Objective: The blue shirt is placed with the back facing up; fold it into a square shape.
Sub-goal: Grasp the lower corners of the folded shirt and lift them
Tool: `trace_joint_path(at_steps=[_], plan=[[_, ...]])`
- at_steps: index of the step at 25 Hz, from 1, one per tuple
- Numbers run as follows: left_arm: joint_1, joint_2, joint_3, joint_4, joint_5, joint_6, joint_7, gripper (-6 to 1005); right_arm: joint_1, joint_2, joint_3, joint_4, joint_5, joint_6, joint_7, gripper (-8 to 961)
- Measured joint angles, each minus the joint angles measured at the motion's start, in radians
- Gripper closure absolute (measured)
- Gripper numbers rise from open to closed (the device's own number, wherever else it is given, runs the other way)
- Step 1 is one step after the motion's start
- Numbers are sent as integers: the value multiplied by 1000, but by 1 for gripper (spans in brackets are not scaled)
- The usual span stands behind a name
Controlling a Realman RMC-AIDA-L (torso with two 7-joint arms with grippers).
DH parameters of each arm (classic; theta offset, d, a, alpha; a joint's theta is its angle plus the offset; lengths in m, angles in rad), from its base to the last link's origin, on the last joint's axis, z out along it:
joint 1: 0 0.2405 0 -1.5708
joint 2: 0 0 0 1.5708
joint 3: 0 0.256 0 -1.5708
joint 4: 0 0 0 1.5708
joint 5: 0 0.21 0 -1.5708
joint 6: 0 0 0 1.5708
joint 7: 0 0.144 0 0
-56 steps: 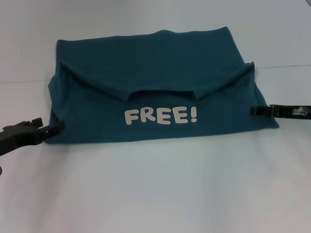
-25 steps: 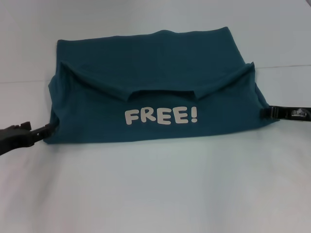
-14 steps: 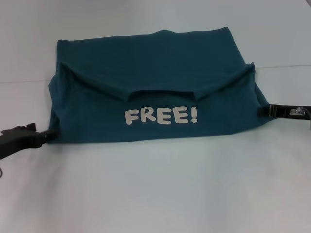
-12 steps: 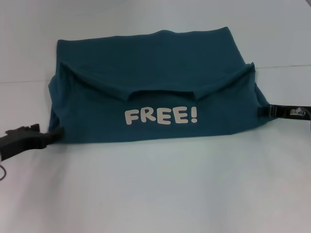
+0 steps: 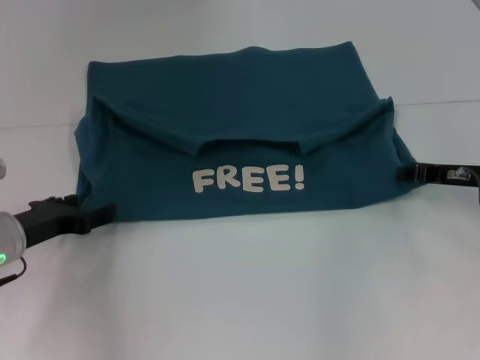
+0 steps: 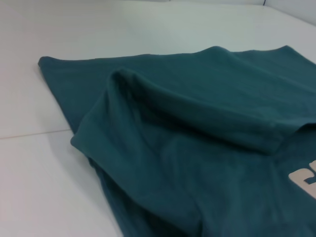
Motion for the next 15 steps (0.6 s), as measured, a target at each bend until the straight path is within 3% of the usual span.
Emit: trace_joint_path(at_steps=[15], plan=[[-6, -3, 13, -4, 56, -3, -8, 239, 0, 1, 0, 0, 0, 6, -1, 913]])
